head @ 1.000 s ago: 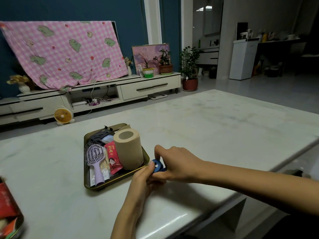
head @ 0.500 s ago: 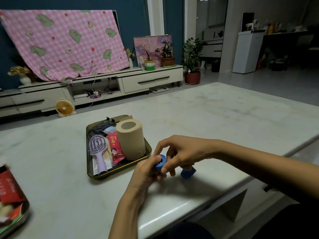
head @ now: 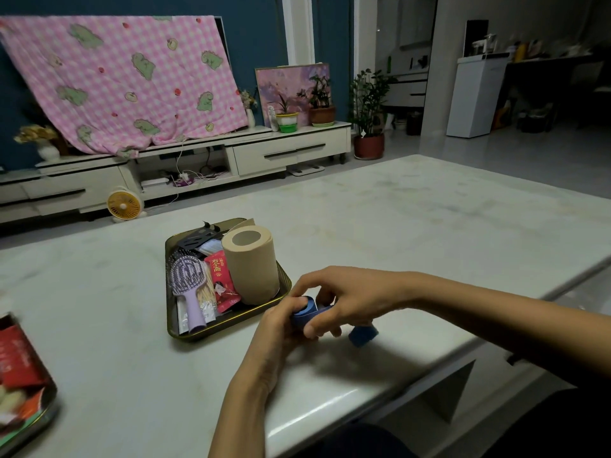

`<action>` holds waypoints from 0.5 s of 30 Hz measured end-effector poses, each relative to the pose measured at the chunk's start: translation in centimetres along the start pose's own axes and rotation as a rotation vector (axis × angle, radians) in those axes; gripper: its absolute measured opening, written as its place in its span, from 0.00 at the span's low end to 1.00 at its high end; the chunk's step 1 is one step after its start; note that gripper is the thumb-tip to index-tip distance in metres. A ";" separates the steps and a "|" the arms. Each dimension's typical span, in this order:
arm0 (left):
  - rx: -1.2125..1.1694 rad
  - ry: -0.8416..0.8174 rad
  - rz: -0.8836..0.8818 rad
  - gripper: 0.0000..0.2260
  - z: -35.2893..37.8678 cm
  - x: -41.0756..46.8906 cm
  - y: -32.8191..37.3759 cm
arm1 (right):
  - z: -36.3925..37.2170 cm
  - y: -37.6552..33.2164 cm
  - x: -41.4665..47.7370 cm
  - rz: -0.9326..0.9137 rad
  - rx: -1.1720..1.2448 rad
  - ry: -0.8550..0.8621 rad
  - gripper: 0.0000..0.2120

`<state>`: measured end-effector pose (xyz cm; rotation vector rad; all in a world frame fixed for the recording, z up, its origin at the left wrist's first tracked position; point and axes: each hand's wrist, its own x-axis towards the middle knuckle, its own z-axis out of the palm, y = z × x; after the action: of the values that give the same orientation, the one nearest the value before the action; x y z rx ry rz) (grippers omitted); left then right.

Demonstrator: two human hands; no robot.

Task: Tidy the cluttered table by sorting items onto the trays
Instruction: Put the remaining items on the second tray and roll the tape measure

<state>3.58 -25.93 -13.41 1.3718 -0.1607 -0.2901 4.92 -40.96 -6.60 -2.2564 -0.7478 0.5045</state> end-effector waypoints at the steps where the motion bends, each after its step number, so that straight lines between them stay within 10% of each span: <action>1: 0.003 0.003 0.001 0.10 0.0 0.0 0.1 | -0.3 0.0 -0.1 0.010 0.068 -0.027 0.17; 6: 0.013 -0.017 0.033 0.10 0.1 0.1 0.2 | 0.4 0.1 -0.2 0.048 0.069 0.130 0.14; 10: 0.014 0.002 0.007 0.13 0.1 0.4 0.2 | 1.7 0.8 0.4 0.040 -0.430 0.400 0.17; 15: -0.069 -0.033 -0.022 0.15 -0.1 0.2 0.1 | 1.0 0.4 0.4 -0.005 -0.174 0.158 0.19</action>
<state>3.84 -25.89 -13.37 1.3020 -0.1616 -0.3333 4.82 -40.50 -7.60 -2.4217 -0.7406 0.2625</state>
